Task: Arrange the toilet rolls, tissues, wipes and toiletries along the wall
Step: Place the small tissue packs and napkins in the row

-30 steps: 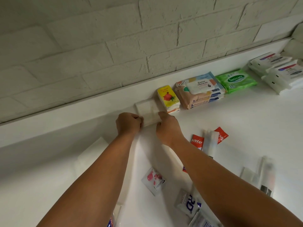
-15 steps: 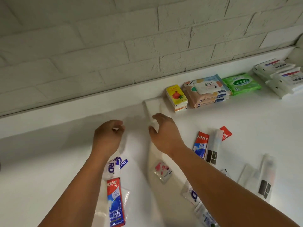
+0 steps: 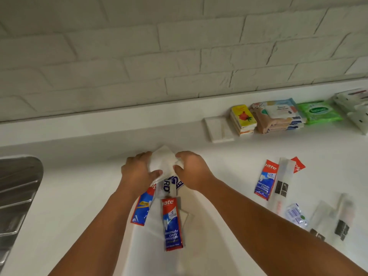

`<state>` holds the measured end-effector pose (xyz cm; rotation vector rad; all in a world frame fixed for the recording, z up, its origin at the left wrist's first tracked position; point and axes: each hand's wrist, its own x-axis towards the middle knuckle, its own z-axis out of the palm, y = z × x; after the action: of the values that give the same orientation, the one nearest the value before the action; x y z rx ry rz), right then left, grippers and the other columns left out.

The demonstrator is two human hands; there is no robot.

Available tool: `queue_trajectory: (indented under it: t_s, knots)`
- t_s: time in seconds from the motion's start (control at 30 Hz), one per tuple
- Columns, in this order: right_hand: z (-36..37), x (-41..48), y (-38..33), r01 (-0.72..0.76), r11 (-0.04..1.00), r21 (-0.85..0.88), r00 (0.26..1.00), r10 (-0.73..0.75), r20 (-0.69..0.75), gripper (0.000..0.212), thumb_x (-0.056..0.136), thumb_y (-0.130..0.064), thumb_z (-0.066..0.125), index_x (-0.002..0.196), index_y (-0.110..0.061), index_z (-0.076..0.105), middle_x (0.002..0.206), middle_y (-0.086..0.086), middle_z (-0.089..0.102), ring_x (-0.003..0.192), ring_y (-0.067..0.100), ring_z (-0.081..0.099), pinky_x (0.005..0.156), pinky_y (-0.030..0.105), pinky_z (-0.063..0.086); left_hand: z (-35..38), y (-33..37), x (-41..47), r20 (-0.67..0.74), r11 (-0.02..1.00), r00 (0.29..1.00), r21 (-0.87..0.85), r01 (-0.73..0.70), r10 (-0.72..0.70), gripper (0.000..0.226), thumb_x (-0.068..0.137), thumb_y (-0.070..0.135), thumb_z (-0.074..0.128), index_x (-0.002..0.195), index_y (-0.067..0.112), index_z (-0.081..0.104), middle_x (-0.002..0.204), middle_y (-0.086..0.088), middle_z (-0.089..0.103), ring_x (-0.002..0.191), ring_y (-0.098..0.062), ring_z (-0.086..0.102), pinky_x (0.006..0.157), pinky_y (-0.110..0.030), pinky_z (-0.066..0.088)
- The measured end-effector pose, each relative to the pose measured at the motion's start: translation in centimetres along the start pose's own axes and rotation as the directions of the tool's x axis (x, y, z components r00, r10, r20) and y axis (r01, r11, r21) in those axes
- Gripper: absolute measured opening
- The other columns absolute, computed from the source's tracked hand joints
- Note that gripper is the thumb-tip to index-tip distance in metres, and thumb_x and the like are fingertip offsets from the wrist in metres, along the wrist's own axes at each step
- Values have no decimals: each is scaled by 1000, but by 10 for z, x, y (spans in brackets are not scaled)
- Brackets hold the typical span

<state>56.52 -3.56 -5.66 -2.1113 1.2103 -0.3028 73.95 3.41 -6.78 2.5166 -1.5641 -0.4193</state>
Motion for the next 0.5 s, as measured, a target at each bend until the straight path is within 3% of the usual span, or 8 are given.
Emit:
queue_trajectory:
  t_s: [0.2,0.37,0.43,0.5]
  knots:
    - [7,9,-9,-8,1000,-5,1000,9,30,45,94,-27,60,136,-13,54,135,5,59,121,22,55,103,27,41,-3,-5,-3,-71,1000,997,6,-21,21,78,78,50,76,145,29,42,136,-2,54,123,-28,48,101,-43,37]
    - [7,12,-3,-124,967,222,992,118,40,37,93,-33,60,126,-14,63,124,2,66,111,21,62,99,32,48,-9,-1,-10,-145,953,988,-290,-87,47,41,94,27,65,134,19,58,124,-4,67,113,-27,61,97,-39,47]
    - [2,14,0,-203,909,364,979,196,57,34,95,-39,56,110,-11,69,107,5,70,97,23,66,94,42,53,-14,5,-13,-204,924,978,-363,-122,48,29,95,22,63,124,17,65,115,-3,70,105,-25,63,91,-35,49]
    - [-9,15,2,-313,752,580,945,305,114,46,96,-46,52,96,-2,67,91,11,67,75,25,63,83,46,55,-19,15,-16,-284,908,956,-377,-182,74,20,95,20,63,115,18,67,107,2,71,100,-22,63,86,-33,48]
